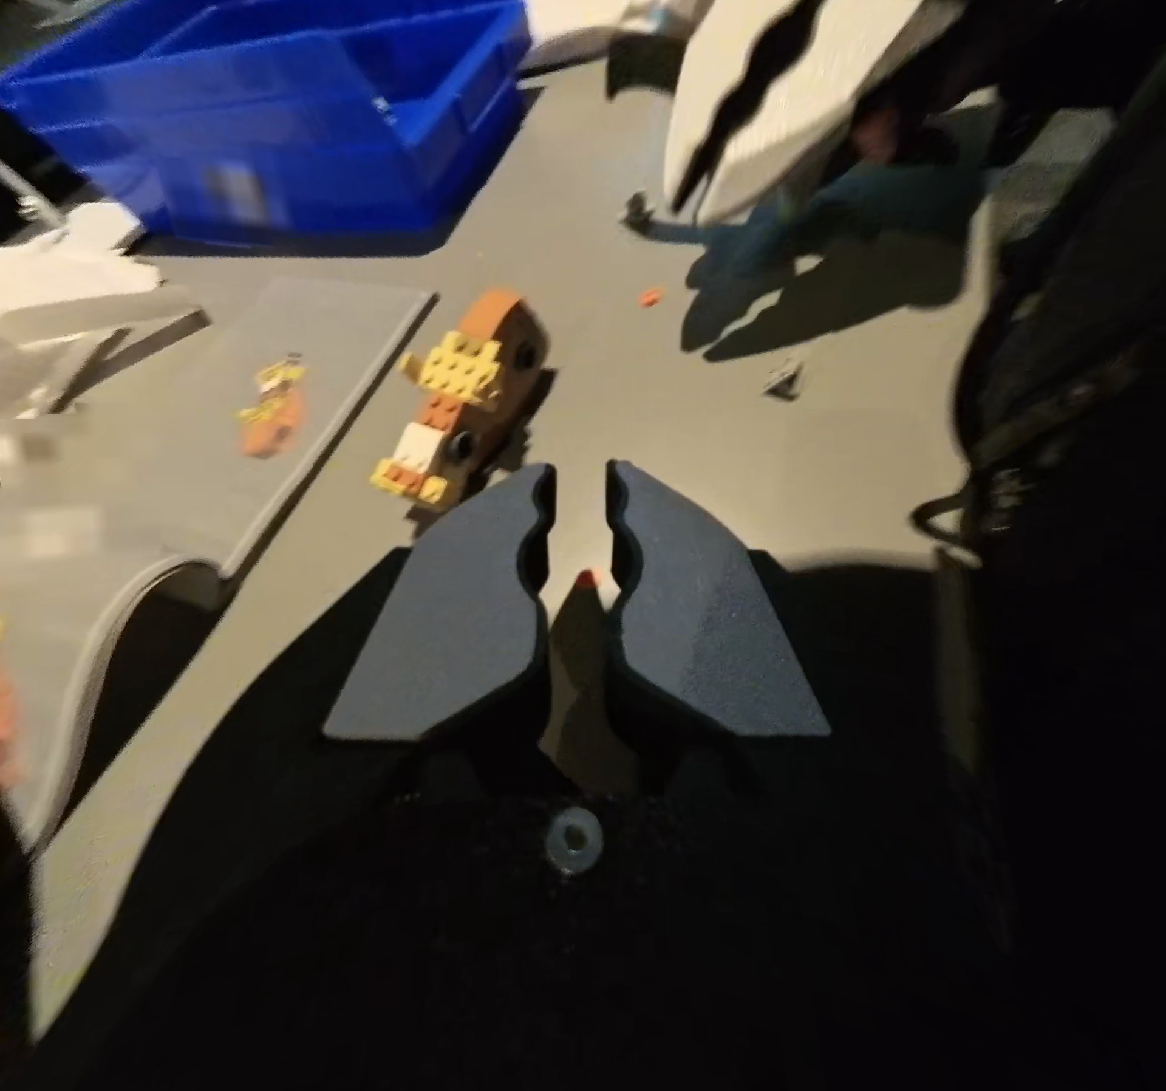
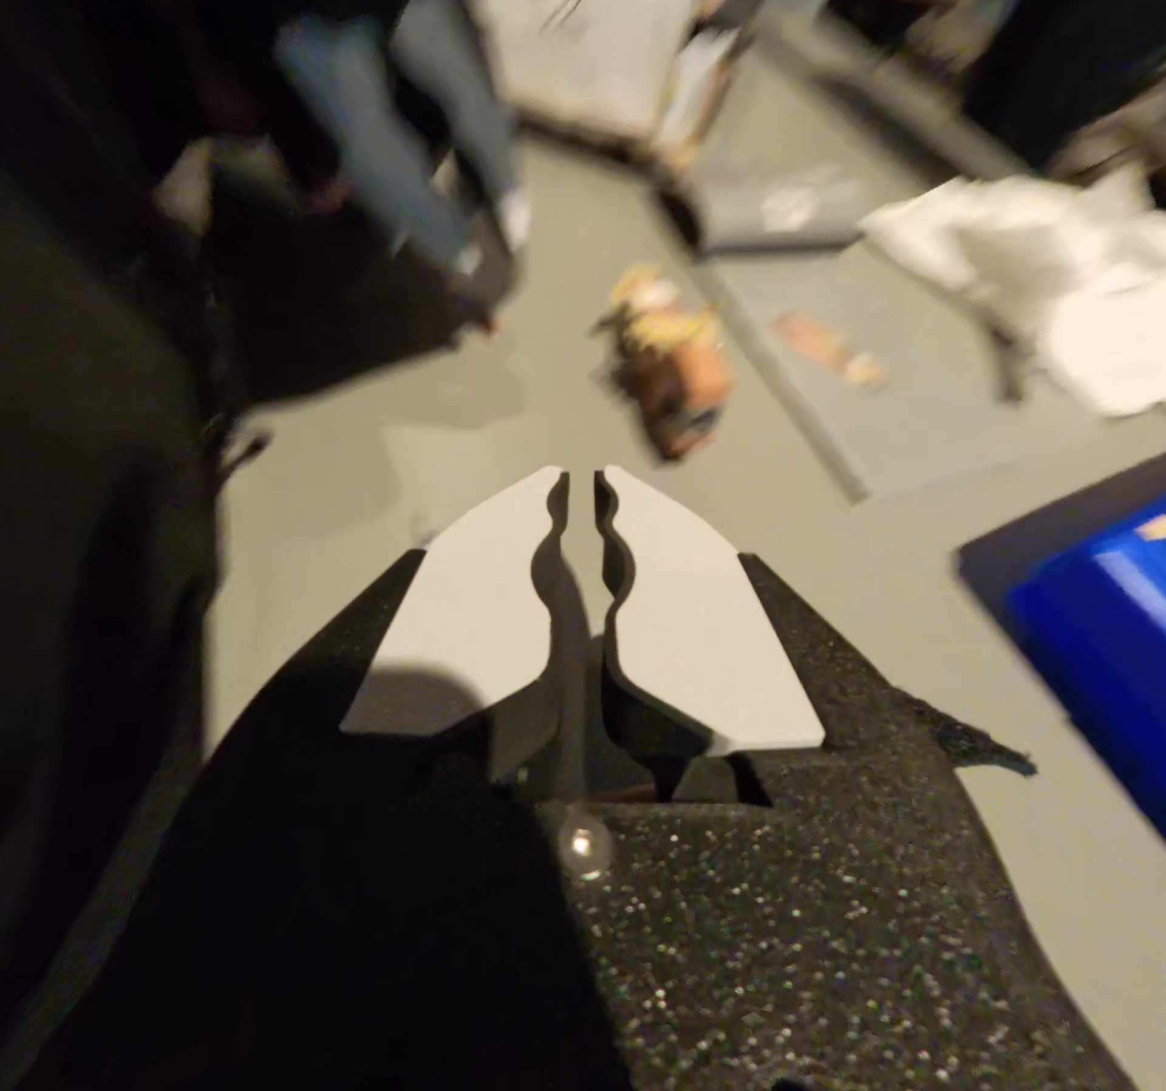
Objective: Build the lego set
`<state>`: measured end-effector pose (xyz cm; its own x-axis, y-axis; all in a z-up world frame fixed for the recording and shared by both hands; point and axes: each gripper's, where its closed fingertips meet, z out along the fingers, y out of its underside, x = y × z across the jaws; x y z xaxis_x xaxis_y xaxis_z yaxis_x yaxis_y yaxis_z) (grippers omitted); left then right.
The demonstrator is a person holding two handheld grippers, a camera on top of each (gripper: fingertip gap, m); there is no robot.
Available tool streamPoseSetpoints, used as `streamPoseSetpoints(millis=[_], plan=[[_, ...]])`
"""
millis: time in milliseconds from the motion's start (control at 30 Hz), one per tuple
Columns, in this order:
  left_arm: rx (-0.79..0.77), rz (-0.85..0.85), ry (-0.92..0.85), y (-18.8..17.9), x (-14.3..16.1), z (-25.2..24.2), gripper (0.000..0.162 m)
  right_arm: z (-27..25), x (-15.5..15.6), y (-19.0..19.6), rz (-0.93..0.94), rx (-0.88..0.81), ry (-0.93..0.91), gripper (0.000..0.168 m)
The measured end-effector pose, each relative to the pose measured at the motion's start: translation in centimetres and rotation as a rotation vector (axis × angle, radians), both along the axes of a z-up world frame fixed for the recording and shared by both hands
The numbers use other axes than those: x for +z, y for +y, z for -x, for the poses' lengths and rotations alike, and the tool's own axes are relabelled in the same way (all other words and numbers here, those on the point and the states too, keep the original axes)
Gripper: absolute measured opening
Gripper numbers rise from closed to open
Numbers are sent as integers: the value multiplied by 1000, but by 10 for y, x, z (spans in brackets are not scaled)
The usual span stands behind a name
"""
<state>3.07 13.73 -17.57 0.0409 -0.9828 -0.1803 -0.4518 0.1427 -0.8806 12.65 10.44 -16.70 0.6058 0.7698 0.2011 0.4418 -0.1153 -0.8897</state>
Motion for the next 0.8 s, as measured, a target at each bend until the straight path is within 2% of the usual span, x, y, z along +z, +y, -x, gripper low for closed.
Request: streamPoseSetpoints(millis=[133,333,600,700,800], plan=[[-67,62,-14,-23,6,-15,14,6,-28,-30,79,68,-156,11],[-95,85,63,-39,-10,-23,14,19,-43,-39,60,191,-298,12],[-58,68,110,-46,-17,-19,13,24,-47,-9,-35,294,-449,12],[-35,61,114,-46,-18,-15,13,31,-47,5,-34,324,-453,13],[-7,57,117,-45,-18,-10,13,21,-49,10,-12,275,-487,15]])
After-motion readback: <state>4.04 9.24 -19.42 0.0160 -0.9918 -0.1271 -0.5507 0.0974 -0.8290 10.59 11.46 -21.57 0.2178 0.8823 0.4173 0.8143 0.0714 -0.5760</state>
